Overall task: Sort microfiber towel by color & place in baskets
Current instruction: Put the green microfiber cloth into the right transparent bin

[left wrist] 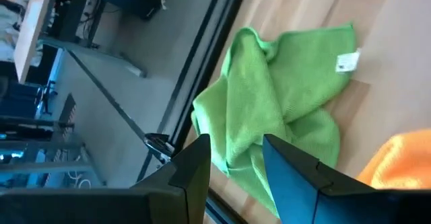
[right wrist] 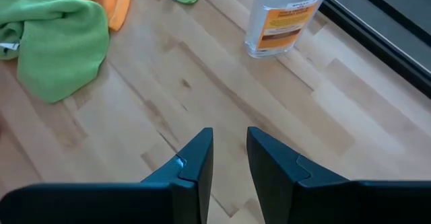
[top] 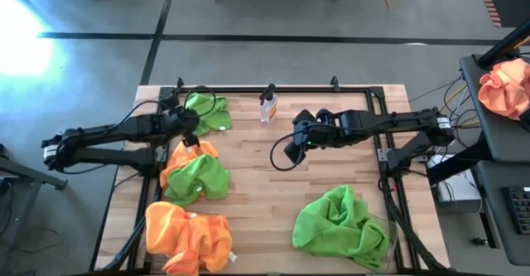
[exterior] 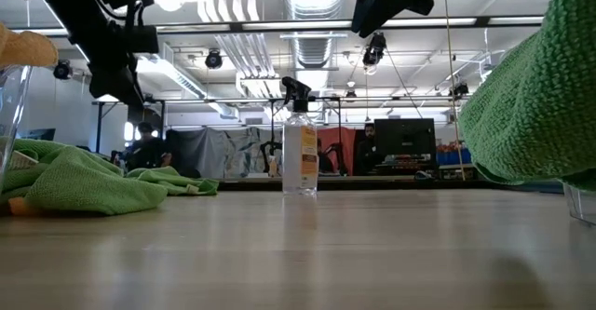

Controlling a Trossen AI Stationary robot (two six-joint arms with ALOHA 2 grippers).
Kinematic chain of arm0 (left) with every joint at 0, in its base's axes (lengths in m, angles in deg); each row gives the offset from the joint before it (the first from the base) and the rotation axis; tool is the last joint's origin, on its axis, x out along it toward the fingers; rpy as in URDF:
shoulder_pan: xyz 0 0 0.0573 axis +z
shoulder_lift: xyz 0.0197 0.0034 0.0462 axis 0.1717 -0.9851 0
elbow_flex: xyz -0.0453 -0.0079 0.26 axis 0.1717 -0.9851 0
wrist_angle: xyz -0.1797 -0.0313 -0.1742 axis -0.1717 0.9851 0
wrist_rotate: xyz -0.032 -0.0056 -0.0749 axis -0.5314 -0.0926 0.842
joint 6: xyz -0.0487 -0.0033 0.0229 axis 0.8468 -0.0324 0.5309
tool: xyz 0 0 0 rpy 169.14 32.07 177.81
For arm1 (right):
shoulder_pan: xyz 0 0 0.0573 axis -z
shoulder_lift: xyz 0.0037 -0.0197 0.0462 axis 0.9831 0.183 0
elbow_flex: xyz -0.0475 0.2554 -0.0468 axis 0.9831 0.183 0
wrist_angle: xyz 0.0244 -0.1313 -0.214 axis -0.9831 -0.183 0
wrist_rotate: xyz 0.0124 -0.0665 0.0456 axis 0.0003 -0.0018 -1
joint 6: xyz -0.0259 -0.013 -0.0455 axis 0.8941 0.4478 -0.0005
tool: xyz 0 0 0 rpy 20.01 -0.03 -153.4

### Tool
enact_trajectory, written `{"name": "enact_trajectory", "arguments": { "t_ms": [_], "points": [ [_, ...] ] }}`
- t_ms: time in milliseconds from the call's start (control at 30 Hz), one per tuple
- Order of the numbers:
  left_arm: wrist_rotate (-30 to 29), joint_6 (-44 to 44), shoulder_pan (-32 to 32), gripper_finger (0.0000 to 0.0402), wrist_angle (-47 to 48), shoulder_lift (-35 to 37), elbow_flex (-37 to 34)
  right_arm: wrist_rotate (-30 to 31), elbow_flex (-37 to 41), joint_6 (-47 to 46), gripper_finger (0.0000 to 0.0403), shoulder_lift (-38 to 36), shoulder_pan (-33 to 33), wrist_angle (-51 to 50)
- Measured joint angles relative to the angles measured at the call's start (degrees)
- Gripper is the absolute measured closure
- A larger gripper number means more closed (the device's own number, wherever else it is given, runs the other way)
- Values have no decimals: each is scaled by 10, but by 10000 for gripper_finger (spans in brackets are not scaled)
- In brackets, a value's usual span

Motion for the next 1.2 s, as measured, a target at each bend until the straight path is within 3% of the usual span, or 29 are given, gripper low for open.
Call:
{"name": "enact_trajectory", "arguments": {
  "t_ms": [100,267,567,1000,1100,1200],
  "points": [
    [44,-32,34,280,-53,1,-13,0,0,4,316,0,0,0],
    [206,-86,131,280,-148,-11,-49,0,0,5,316,0,0,0],
    [430,-117,293,280,-171,-98,-53,0,0,3,316,0,0,0],
    [434,-90,311,280,-177,-232,29,0,0,3,316,0,0,1],
    [388,-72,310,280,-178,-272,42,0,0,3,316,0,0,1],
    [342,4,310,280,-163,-313,52,0,0,23,316,0,0,0]
  ]
}}
